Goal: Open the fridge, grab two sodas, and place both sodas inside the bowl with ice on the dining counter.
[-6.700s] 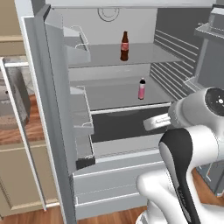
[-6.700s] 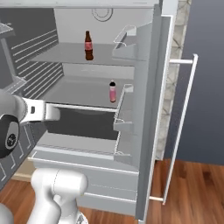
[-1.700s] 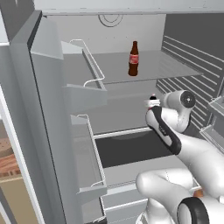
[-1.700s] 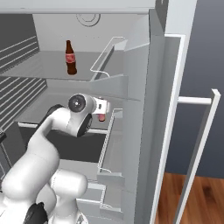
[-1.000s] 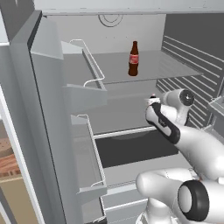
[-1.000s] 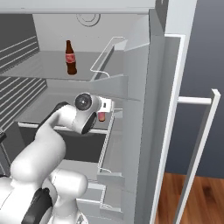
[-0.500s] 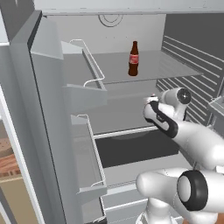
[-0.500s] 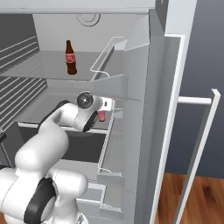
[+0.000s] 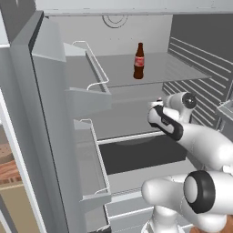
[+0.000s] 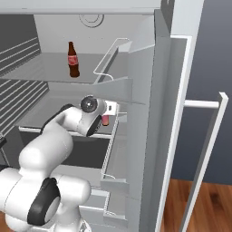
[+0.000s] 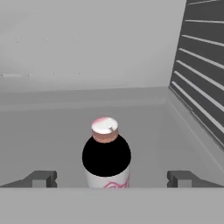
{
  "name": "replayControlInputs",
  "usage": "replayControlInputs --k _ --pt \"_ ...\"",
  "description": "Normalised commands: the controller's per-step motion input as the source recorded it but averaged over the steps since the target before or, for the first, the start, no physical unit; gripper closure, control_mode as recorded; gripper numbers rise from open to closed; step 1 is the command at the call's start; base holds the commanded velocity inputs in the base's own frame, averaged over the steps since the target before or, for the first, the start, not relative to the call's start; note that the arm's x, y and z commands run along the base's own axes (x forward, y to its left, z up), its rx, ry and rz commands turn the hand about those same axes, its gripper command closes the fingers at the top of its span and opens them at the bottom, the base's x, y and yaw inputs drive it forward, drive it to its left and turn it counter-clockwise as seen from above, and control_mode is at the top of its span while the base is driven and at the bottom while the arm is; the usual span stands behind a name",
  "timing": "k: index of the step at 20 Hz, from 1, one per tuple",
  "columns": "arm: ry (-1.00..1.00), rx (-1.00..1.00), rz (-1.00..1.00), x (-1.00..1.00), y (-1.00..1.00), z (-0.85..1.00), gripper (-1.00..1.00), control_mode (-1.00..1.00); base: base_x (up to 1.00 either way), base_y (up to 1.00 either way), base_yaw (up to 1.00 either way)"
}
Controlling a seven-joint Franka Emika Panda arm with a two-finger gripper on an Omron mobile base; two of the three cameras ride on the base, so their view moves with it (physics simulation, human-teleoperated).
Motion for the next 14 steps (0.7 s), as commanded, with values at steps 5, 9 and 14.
replayControlInputs --k 5,9,14 --pt "0.00 -0.02 0.00 0.13 0.00 -0.15 -1.00 -1.00 0.00 0.00 0.00" --pt "0.00 -0.03 0.00 0.10 0.00 -0.17 -1.00 -1.00 0.00 0.00 0.00" --pt "0.00 -0.02 0.00 0.11 0.03 -0.17 1.00 -1.00 0.00 0.00 0.00"
